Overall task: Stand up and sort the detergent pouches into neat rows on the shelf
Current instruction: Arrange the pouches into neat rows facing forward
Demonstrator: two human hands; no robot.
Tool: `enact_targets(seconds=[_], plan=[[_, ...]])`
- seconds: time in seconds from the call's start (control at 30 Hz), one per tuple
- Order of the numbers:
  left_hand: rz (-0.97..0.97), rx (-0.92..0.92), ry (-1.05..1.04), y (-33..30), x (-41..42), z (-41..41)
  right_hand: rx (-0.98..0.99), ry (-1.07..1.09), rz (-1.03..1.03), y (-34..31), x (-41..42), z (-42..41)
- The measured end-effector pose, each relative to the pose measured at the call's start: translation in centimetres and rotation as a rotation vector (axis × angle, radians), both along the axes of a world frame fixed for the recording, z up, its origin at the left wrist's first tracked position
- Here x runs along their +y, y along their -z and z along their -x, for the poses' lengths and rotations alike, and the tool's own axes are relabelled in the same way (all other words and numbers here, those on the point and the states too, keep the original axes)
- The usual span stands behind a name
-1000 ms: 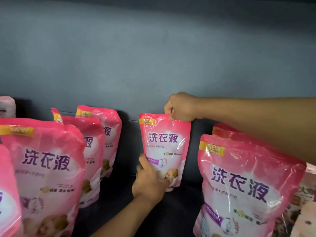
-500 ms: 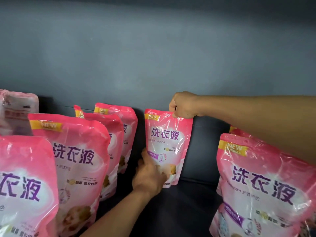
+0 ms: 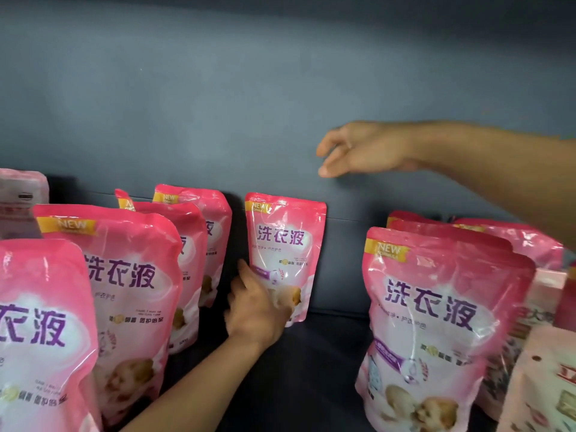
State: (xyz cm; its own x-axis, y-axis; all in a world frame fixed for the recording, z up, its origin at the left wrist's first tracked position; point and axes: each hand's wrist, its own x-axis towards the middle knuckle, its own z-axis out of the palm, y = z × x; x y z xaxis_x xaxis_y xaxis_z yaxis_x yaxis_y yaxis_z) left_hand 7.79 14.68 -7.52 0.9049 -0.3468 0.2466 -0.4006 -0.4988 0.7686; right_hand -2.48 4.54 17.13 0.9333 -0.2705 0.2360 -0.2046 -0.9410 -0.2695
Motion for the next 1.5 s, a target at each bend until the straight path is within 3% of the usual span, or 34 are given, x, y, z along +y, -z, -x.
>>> enact_targets(seconds=[0.1,0.27,0.37,0.47,0.73,0.9,1.03,1.5], plan=[[0.154,-0.054,0.164,-0.4,1.1,3.3,0.081,-0.002,-0.079,-0.7,0.7,6.2],[0.373,0.059,0.446,-0.2,2.1,8.9,0.384,0.137,0.010,2.3,0.1,11.9],[0.340,0.190,0.652,-0.3,1.7,11.7,0.355,0.147,-0.088,4.5,-0.3,12.4],[0.273,0.233,0.728,0.3,0.5,13.6,0.251,0.136,0.058,5.6,-0.3,12.1],[0.316,0.121,0.493,1.7,1.7,11.4,0.104,0.064,0.241,5.2,1.9,7.8],[0.293,0.032,0.305,0.9,4.3,6.7,-0.017,-0.018,0.131,5.2,3.3,2.9],[0.259,0.015,0.179,1.4,5.1,4.5,0.000,-0.080,0.133,6.3,4.5,-0.6],[0.281,0.120,0.124,2.0,4.7,3.0,-0.043,-0.012,0.073,7.2,4.9,-2.8]])
